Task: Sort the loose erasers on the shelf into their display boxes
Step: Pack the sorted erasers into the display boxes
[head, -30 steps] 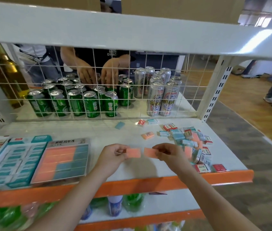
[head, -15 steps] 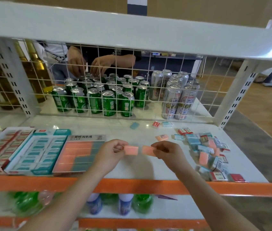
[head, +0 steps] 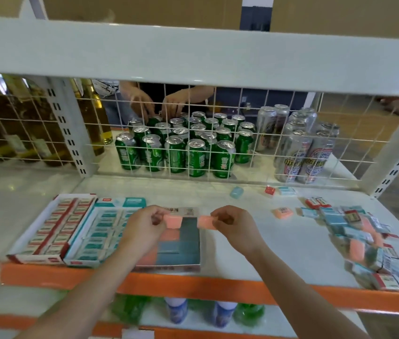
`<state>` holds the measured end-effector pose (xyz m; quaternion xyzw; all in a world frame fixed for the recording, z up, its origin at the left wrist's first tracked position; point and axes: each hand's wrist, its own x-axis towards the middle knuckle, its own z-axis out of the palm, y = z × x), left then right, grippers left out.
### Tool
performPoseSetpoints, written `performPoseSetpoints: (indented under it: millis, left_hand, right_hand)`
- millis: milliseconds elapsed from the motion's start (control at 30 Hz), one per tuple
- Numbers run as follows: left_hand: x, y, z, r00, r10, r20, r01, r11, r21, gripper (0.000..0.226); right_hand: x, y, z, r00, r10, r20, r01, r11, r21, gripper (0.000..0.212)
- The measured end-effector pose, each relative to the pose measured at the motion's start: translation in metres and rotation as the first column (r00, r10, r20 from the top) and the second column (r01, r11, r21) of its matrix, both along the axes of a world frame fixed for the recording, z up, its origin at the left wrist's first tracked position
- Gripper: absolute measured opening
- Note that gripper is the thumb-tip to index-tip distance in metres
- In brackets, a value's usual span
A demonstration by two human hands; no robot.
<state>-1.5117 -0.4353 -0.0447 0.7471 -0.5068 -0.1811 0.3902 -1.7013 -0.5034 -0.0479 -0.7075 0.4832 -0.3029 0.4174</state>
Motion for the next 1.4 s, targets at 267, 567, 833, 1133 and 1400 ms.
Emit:
performPoseSetpoints:
  millis: [267,567,833,1133,1400]
  left_hand:
    - [0.05,-0.001,-0.013,0.999,-0.02,0.045,0.02,1.0,0.016,0.025]
    - [0.059,0.0,-0.015,0.914,-0.165,0.371,0.131,0.984,0.118,0.034]
    - [0.067,-0.004,-0.014,0.769,-0.34,0.541,0.271,0.941,0.204,0.034]
    - [0.069,-0.009,-0.013,0.72,-0.38,0.581,0.298,0.925,0.235,0.036]
    - [0.046,-0.017,-0.006,0.797,-0.368,0.479,0.322,0.93,0.179,0.036]
  right_hand:
    - [0.06,-0.002,-0.006,0.987,0.044,-0.153,-0.05,0.998,-0.03,0.02]
    - [0.085,0.0,-0.013,0.939,0.046,-0.34,-0.097,0.986,-0.135,0.032]
    - [0.08,0.0,-0.014,0.86,0.101,-0.501,-0.249,0.938,-0.239,0.027]
    - [0.085,-0.005,-0.014,0.842,0.109,-0.528,-0.298,0.91,-0.289,0.023]
    - [0.054,-0.007,-0.007,0.888,0.021,-0.459,-0.183,0.933,-0.31,0.026]
